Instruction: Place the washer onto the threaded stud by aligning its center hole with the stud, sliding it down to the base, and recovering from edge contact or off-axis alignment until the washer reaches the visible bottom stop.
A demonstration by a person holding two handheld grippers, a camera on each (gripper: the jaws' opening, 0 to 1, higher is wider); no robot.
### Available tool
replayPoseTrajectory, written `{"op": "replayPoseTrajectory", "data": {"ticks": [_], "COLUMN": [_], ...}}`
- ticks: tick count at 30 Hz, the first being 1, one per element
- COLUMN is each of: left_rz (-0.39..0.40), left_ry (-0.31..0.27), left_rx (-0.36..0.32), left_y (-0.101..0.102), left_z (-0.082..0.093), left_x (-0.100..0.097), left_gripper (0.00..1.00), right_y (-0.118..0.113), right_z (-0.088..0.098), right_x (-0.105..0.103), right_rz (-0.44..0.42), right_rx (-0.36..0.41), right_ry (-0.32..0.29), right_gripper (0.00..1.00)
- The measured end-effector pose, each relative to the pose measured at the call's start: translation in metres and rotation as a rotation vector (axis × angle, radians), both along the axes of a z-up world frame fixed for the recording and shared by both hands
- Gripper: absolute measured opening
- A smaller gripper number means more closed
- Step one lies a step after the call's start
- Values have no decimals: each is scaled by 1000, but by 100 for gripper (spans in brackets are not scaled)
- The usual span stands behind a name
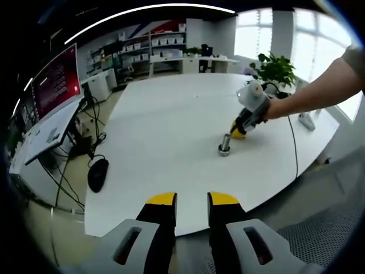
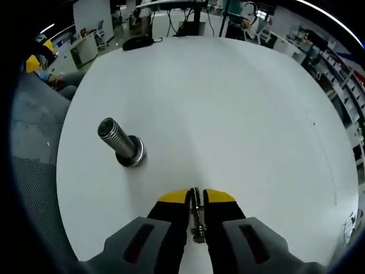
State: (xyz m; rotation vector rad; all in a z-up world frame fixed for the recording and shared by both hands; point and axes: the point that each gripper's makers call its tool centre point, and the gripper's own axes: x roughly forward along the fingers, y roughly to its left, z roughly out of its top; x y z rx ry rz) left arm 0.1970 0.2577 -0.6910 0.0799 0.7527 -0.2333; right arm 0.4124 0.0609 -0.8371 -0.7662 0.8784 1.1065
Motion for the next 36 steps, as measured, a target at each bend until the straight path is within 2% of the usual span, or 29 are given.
{"op": "replayPoseTrajectory", "data": {"ticks": [6, 16, 21, 28, 36], "left_rz": [2, -3, -3, -4, -9], "left_ry": [0, 4, 3, 1, 1], "left_rx": [0, 5, 6, 9, 12], "left_y": [1, 0, 0, 1, 0], "left_z": [0, 0, -1, 0, 0], "left_x": [0, 0, 0, 0, 0], "left_gripper": [19, 19, 19, 19, 19], "right_y": [-3, -18, -28, -38, -35], "right_z": [5, 31, 45, 52, 59], "right_x": [-4, -9, -23, -42, -44], "right_rz": [-17, -87, -105, -142, -169], "right_rx": [6, 115, 167, 208, 276], "right_ry": [1, -18, -46, -61, -94], "right_gripper": [9, 8, 8, 8, 8]}}
